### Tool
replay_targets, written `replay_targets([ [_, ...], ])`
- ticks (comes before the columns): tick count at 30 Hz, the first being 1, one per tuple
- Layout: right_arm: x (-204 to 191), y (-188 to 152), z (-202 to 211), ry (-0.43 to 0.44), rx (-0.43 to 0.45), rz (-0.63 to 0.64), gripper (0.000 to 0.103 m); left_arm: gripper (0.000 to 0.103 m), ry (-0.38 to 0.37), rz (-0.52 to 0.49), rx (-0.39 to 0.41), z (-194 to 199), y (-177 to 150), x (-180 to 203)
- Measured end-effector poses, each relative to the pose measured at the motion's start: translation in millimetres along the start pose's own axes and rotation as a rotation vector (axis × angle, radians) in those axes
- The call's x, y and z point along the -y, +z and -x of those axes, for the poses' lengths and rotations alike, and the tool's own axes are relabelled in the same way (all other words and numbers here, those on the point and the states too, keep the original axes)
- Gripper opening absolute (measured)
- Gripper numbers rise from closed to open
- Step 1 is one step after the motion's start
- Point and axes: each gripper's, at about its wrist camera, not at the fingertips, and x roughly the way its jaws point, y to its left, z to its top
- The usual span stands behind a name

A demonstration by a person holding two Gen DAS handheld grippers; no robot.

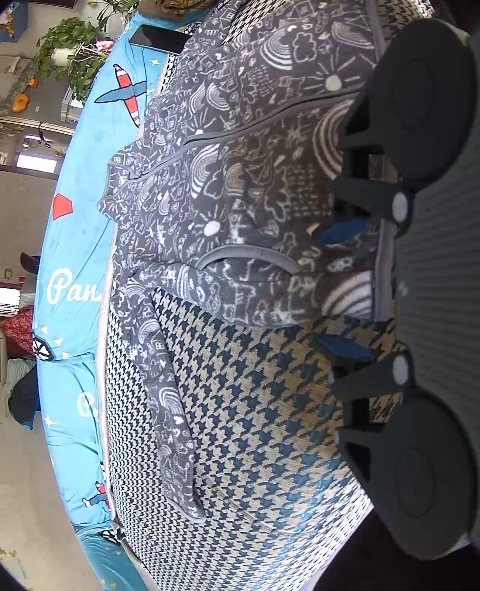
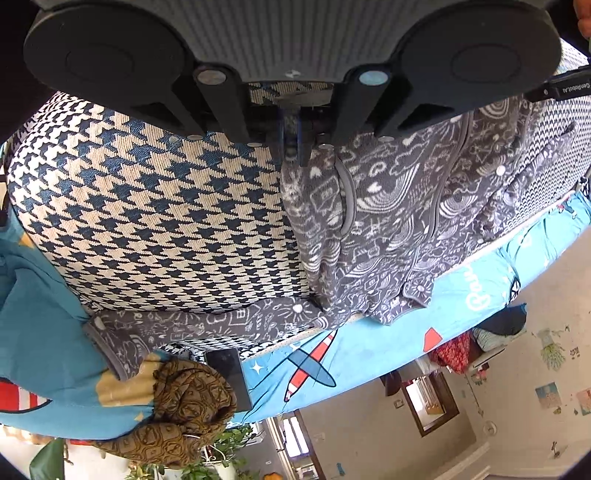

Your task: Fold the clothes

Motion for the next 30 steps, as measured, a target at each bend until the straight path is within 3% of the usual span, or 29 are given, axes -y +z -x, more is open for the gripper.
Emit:
replay_targets([
  [2,2,1,1,-0.005,0.014,-0.019,0.01,0.069,0.015,0.0,0.03,4,1,1],
  [5,3,2,2,-0.002,0.033,-0.028,0.022,0.077,0.034,-0.005,0.066,9,2,3],
  [8,0,3,0,-0.002,0.04,-0.015,0.028,0.081,0.03,-0.014,0.079,9,3,7],
  [20,-14,13,-35,-0.036,0.033,0.003,0.037,0.086,0.029,0.011,0.035,-18,10,24],
  [25,-11,10,-49,-0.006,-0.013,-0.035,0.036,0.095,0.036,0.042,-0.002,-24,7,22],
  [27,-12,9,-49,0.0,-0.015,-0.02,0.011,0.096,0.038,0.054,-0.016,-26,6,22],
  [30,-8,8,-45,0.007,-0.006,-0.042,0.009,0.099,0.042,0.072,-0.038,-29,4,20],
])
